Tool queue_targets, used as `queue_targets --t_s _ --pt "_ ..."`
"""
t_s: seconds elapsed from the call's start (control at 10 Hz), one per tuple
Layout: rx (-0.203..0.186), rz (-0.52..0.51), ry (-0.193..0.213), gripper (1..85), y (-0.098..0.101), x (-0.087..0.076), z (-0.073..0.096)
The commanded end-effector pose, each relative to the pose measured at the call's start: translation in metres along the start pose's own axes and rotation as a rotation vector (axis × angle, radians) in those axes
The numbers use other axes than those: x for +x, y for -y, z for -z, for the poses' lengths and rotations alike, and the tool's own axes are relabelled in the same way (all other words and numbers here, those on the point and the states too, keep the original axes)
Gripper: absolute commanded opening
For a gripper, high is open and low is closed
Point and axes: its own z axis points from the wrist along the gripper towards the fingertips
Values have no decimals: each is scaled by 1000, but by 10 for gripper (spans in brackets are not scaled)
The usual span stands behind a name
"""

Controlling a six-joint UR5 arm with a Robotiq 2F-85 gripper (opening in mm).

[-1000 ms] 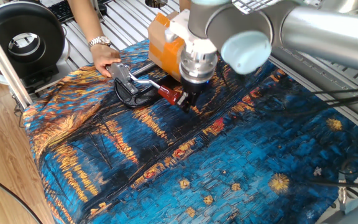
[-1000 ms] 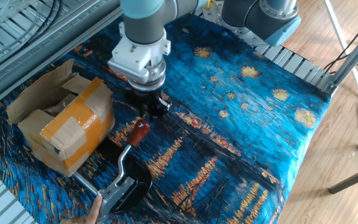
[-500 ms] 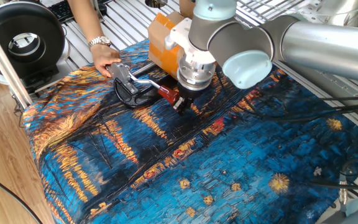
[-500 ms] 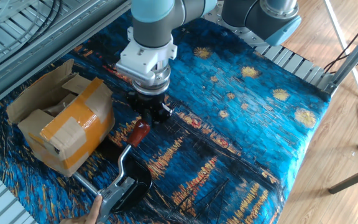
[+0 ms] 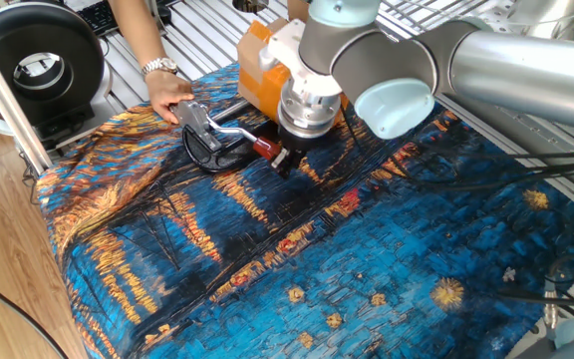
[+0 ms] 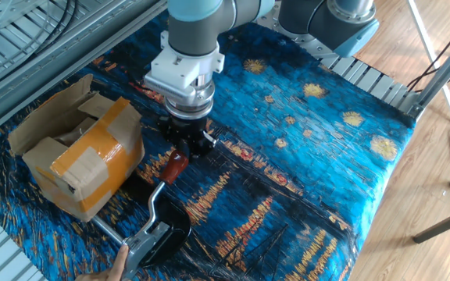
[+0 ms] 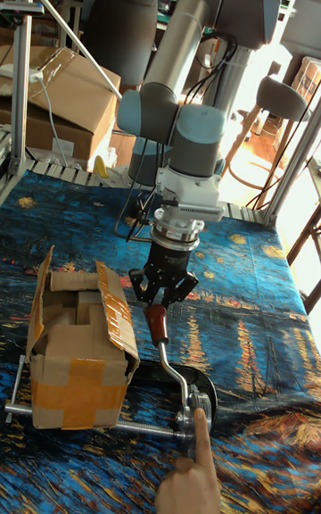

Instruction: Pull up the lever

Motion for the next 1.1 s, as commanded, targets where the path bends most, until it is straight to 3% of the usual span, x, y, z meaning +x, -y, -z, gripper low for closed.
queue_targets --t_s 0.0,0.3,0.5,0.8,1.0 --pt "-27 -14 11 337 -5 -9 9" --pt "-28 -31 14 337 -7 -30 19" --pt "-75 -36 72 370 -3 -54 38" --pt "-96 -11 103 417 8 -61 58" --pt "-32 -53 55 380 -2 -65 98"
